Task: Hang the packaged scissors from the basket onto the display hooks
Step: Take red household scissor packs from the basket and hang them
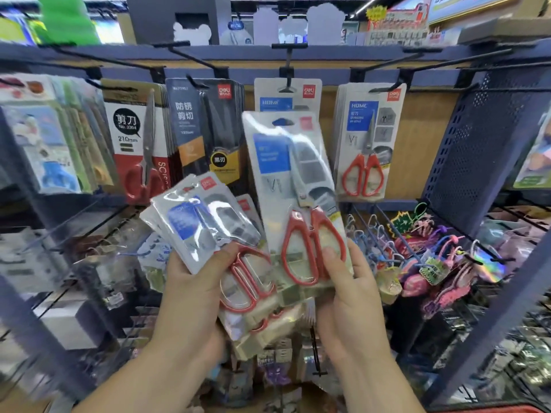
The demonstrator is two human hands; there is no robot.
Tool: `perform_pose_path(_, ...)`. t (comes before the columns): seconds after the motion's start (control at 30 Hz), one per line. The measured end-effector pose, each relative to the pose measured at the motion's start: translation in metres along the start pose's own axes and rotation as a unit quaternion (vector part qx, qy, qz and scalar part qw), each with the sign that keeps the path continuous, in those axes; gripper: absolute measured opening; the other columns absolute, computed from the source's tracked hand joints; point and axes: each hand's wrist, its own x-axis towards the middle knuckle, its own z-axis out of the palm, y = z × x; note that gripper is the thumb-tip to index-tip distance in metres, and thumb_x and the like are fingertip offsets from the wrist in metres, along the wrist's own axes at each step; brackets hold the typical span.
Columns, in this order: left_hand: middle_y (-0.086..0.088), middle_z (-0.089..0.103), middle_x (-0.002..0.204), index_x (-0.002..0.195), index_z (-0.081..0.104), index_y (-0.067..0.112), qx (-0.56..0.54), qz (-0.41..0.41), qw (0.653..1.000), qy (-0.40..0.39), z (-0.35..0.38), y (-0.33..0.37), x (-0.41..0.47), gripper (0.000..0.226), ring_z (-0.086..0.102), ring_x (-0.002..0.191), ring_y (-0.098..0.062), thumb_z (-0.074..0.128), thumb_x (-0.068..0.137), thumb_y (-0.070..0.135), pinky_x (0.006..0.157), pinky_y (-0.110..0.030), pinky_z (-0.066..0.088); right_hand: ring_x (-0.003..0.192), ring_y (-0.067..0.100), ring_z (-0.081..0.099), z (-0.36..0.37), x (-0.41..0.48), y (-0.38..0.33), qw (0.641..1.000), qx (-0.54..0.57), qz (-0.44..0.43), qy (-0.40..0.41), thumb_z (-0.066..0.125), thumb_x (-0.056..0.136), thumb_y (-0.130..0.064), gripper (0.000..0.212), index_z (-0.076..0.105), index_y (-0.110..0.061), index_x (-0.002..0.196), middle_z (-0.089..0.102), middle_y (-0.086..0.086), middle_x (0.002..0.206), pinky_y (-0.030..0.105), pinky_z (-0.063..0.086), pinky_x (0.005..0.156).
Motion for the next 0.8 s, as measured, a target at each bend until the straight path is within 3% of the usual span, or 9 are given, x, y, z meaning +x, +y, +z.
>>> perform_pose_path(0.07,-0.007,0.080,0.112,0.131,0.061,0.023,0.000,0.026,1.000,-0.001,-0.006,0.008,0.003,0.049,0.080,0.088,-0.027,0.074,0.085,0.011,0.063,-0.040,0.064,0.088,0.018,0.074,0.001,0.005,-0.004,0.999,0.000,-0.027,-0.022,0.075,0.074,-0.025,0.044,0.068,-0.013,0.116,0.077,0.008,0.103,0.030,0.063,0.076)
perform_pose_path(0.17,-0.003,0.079,0.116,0.135,0.060,0.022,0.009,0.059,0.998,0.009,-0.013,0.016,0.008,0.057,0.079,0.097,-0.024,0.074,0.081,0.013,0.071,-0.038,0.066,0.088,0.017,0.075,0.003,0.014,-0.009,0.997,-0.028,-0.063,-0.041,0.068,0.083,-0.019,0.033,0.065,-0.012,0.114,0.077,0.004,0.098,0.030,0.062,0.076)
perform_pose_path(0.27,0.000,0.079,0.116,0.137,0.058,0.021,0.008,0.077,0.997,0.024,-0.018,0.022,0.013,0.050,0.079,0.099,-0.022,0.070,0.091,0.006,0.076,-0.043,0.066,0.088,0.019,0.074,0.006,0.024,-0.008,0.993,-0.064,-0.092,-0.033,0.069,0.086,-0.018,0.025,0.065,-0.013,0.110,0.076,0.004,0.096,0.032,0.062,0.077)
perform_pose_path(0.47,0.002,0.079,0.118,0.133,0.057,0.024,0.003,0.086,0.996,0.027,-0.018,0.026,0.015,0.050,0.077,0.105,-0.025,0.072,0.089,0.006,0.094,-0.054,0.059,0.089,0.016,0.074,0.017,0.044,0.000,0.991,-0.066,-0.115,-0.026,0.069,0.088,-0.018,0.027,0.066,-0.014,0.114,0.078,0.000,0.097,0.029,0.061,0.075)
perform_pose_path(0.63,0.001,0.077,0.122,0.134,0.058,0.025,0.000,0.082,0.997,0.009,-0.015,0.025,0.014,0.057,0.076,0.109,-0.026,0.073,0.082,0.011,0.090,-0.049,0.061,0.091,0.019,0.073,0.026,0.061,0.012,0.991,-0.076,-0.113,-0.002,0.067,0.097,-0.010,0.017,0.067,-0.015,0.113,0.078,0.002,0.098,0.032,0.061,0.077)
perform_pose_path(0.8,0.001,0.078,0.120,0.129,0.061,0.029,-0.011,0.074,0.997,0.000,-0.017,0.024,0.013,0.051,0.078,0.104,-0.024,0.072,0.083,0.009,0.076,-0.042,0.066,0.089,0.025,0.074,0.026,0.073,0.023,0.982,-0.133,-0.118,0.062,0.072,0.097,-0.014,0.003,0.073,-0.013,0.100,0.079,0.007,0.094,0.047,0.061,0.082)
